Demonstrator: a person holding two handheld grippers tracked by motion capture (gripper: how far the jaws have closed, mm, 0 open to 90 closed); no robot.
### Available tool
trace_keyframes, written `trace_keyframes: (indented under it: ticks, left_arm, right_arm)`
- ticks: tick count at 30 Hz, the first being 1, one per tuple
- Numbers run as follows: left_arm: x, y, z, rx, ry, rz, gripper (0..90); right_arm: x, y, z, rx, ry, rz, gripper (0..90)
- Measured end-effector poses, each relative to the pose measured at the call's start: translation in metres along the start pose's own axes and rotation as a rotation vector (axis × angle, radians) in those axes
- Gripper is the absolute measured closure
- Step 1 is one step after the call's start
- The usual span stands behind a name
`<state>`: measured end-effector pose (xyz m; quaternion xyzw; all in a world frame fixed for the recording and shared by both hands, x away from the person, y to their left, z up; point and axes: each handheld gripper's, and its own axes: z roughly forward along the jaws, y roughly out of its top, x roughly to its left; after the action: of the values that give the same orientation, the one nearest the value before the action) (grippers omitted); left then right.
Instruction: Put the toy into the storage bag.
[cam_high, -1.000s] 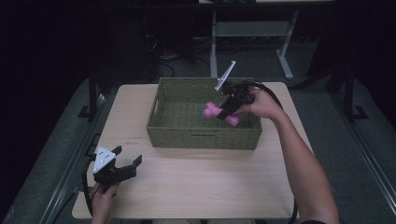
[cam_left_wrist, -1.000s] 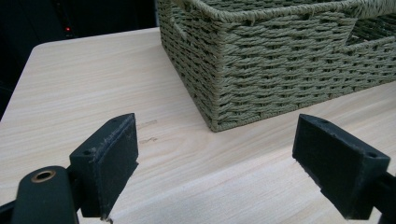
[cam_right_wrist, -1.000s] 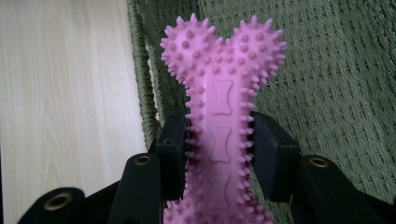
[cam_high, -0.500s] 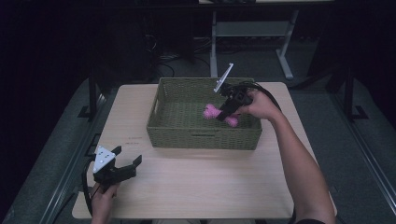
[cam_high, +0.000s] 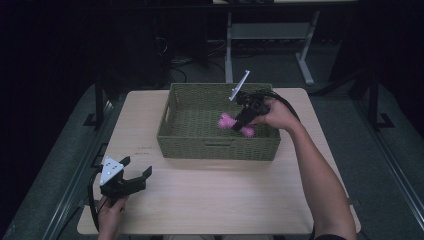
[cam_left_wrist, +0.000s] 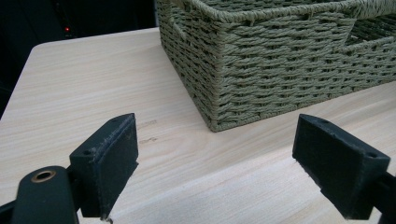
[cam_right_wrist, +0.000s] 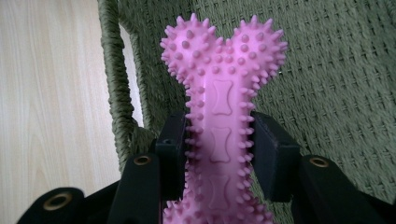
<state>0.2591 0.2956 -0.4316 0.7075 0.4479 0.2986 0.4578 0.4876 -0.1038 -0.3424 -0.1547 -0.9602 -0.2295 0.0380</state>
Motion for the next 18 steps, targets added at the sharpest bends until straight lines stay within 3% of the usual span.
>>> trace_keyframes:
  ticks: [18]
  left_arm:
    - [0.0003,0.0,-0.0005,0.001,0.0,0.001,13.8]
  right_arm:
    - [-0.0045,-0.0033,0.0109,0.012,0.003,0.013,57.7]
